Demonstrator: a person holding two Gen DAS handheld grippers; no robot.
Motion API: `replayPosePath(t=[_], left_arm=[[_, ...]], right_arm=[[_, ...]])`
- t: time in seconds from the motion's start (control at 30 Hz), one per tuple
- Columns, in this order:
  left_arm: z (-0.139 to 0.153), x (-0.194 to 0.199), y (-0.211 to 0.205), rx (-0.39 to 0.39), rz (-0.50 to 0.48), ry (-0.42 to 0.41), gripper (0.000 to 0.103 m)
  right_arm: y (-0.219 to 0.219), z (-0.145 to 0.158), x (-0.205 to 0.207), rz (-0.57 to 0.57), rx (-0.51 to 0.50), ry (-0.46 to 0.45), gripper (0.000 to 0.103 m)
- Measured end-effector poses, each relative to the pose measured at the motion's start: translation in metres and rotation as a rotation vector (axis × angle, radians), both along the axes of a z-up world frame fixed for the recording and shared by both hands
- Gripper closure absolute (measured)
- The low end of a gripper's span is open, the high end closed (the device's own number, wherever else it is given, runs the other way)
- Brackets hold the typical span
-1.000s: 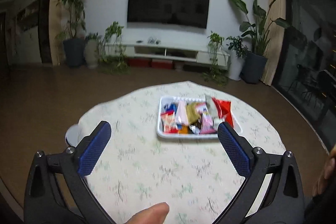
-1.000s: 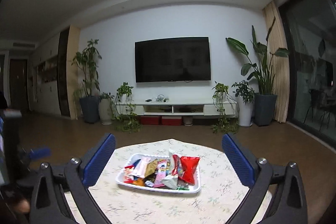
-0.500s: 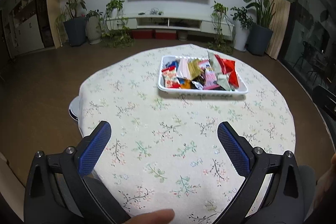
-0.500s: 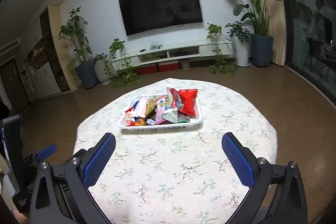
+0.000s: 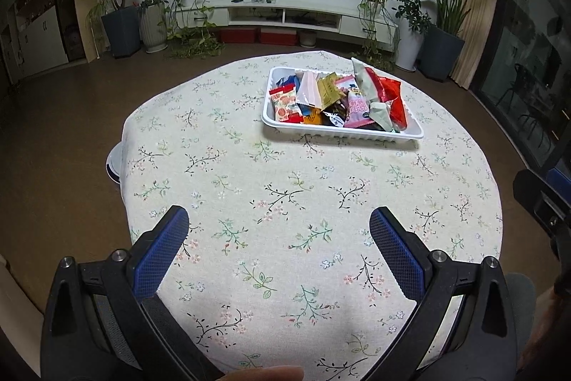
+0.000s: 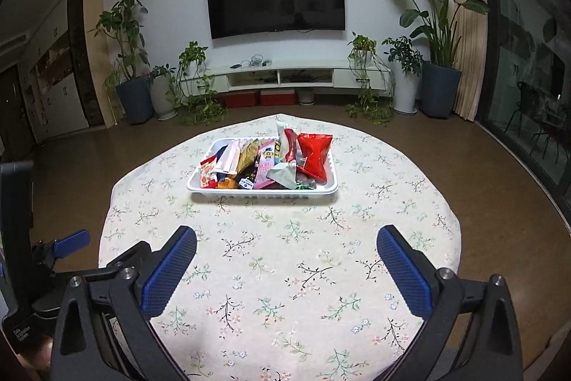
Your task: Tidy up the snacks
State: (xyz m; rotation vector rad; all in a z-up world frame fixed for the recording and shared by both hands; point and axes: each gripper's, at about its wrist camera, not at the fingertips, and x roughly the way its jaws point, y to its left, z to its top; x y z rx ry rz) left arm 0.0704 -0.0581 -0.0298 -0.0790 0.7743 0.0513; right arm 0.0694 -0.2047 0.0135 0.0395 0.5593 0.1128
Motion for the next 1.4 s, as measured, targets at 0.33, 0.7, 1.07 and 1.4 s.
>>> replayPosePath(t=[0.33, 0.7, 1.07, 1.4], left_arm=[[-0.006, 0.006, -0.001, 0.005, -0.008, 0.016, 0.000], [-0.009, 0.008, -0.003, 0.003, -0.015, 0.023, 0.000], [-0.010, 0.008, -0.004, 0.005, -0.019, 0.029, 0.000], [-0.010, 0.007, -0.004, 0.006, -0.022, 0.030, 0.000]], right_arm=[[0.001, -0.008, 0.005, -0.004, 0.003, 0.036, 0.000], [0.000, -0.010, 0.005, -0.007, 0.003, 0.048, 0.000], [0.000, -0.013, 0.006, -0.011, 0.002, 0.053, 0.000], [-0.001, -0.014, 0.006, -0.013, 0.002, 0.054, 0.000]])
